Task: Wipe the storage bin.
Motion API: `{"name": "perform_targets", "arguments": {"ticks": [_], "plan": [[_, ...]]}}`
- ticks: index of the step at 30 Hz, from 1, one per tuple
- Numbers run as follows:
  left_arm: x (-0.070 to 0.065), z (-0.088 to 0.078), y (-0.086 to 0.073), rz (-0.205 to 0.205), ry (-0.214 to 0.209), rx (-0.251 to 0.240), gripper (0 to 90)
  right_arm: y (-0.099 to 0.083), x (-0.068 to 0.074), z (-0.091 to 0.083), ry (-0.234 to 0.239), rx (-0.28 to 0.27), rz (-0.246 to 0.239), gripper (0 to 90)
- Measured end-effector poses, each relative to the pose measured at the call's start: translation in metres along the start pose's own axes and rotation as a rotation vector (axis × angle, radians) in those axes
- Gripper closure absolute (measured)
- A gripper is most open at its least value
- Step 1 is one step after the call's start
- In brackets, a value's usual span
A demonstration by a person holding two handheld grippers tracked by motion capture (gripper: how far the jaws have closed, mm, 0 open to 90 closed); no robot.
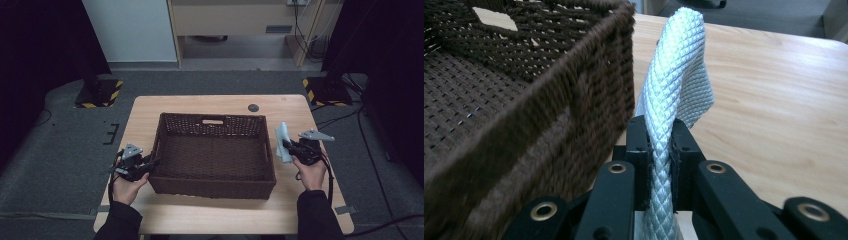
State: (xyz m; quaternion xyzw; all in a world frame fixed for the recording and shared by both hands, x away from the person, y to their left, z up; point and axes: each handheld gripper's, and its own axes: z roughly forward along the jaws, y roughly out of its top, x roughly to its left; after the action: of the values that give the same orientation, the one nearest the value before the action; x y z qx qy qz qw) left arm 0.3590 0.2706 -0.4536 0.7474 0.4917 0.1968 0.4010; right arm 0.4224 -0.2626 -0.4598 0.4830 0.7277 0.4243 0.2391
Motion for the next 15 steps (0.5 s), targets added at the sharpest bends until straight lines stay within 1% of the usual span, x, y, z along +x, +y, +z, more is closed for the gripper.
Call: {"name": "perform_targets", "arguments": {"ticks": [3,4,5,6,7,8,10,13,15], "plan": [[0.0,0.0,0.0,-0.001,0.0,0.0,65.2,0.008,0.003,0.013,0.001,0.002,-0.015,83.1],[0.0,0.0,0.0,0.01,0.001,0.007,65.1,0.009,0.005,0.016,0.0,0.002,-0.013,83.1],[0.0,0.0,0.0,0.011,0.001,0.006,65.0,0.011,0.006,0.022,-0.001,0.004,-0.014,83.2],[0.0,0.0,0.0,-0.005,-0.004,0.002,65.0,0.013,0.006,0.025,-0.001,0.003,-0.015,83.1],[0.001,0.0,0.0,-0.009,-0.007,0.0,64.7,0.015,0.008,0.03,0.006,0.004,-0.015,83.2],[0.002,0.0,-0.001,-0.009,-0.01,0.0,64.5,0.018,0.01,0.034,0.017,-0.002,-0.027,83.3],[0.001,0.0,0.0,-0.009,-0.008,-0.001,64.4,0.018,0.012,0.036,0.025,-0.01,-0.03,83.4],[0.0,0.0,0.0,-0.003,-0.003,0.001,64.5,0.016,0.015,0.044,0.045,0.01,-0.043,83.5],[0.0,0.0,0.0,-0.004,-0.002,0.002,64.5,0.012,0.017,0.049,0.066,0.036,-0.041,83.6]]}}
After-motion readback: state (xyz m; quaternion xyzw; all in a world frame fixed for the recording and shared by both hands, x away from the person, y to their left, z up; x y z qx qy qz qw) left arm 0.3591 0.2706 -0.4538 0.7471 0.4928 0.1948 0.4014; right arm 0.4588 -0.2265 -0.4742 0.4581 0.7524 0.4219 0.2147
